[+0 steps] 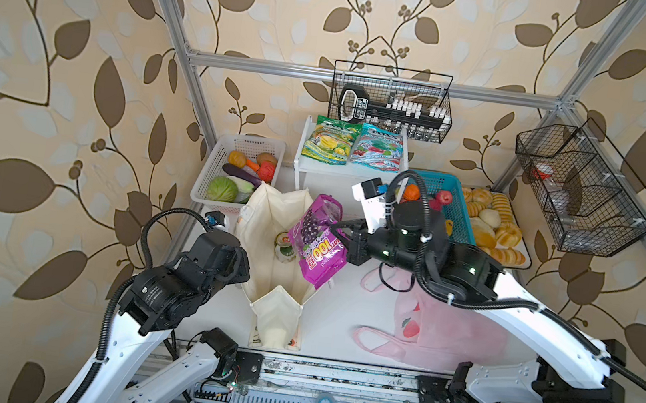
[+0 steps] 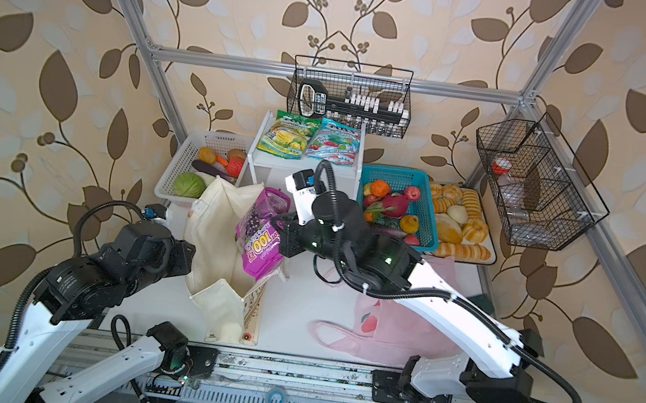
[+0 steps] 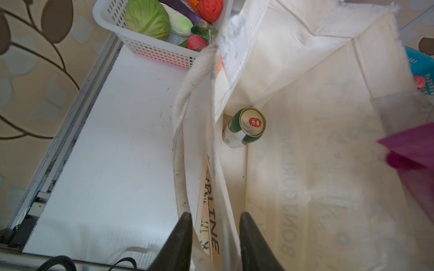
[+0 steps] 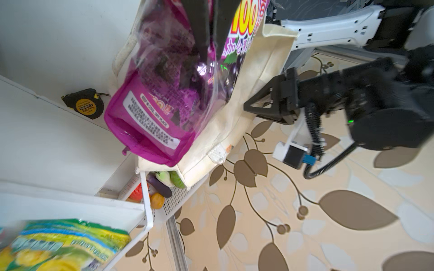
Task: Place the mixed food into the grocery bags and tie them
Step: 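Carry the purple candy bag over the tote and lower it inside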
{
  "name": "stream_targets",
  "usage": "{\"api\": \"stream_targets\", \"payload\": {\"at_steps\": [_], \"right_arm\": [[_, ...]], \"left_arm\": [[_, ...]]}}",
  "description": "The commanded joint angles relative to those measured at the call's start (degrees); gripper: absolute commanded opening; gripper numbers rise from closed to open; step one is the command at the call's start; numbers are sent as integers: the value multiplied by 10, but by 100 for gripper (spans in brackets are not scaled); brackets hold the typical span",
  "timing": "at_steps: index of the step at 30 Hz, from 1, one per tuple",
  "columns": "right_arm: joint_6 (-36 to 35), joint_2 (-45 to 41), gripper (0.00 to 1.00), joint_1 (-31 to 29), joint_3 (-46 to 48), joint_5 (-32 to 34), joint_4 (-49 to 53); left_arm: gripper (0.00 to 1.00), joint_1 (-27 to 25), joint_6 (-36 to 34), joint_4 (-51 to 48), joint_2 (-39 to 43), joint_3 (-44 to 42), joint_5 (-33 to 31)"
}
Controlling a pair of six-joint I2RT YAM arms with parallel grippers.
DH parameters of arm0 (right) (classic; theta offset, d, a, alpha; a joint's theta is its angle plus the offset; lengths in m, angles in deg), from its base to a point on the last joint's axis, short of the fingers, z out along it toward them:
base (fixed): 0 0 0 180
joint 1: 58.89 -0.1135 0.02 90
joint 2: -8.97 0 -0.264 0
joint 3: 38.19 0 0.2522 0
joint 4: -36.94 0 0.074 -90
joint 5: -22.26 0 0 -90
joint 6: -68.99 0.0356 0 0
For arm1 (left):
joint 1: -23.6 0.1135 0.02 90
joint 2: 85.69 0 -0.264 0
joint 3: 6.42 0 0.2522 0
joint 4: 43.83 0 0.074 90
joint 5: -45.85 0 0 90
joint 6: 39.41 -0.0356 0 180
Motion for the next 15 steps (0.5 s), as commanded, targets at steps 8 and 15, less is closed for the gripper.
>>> {"api": "stream_targets", "payload": {"at_steps": [8, 15], "right_arm": [[-72, 162, 0, -55, -145, 77, 44], [-74, 245, 0, -97, -212, 51, 113]], "left_arm": [[7, 2, -17, 27, 14, -1, 0], [0, 2, -16, 38, 18, 2, -15]]}}
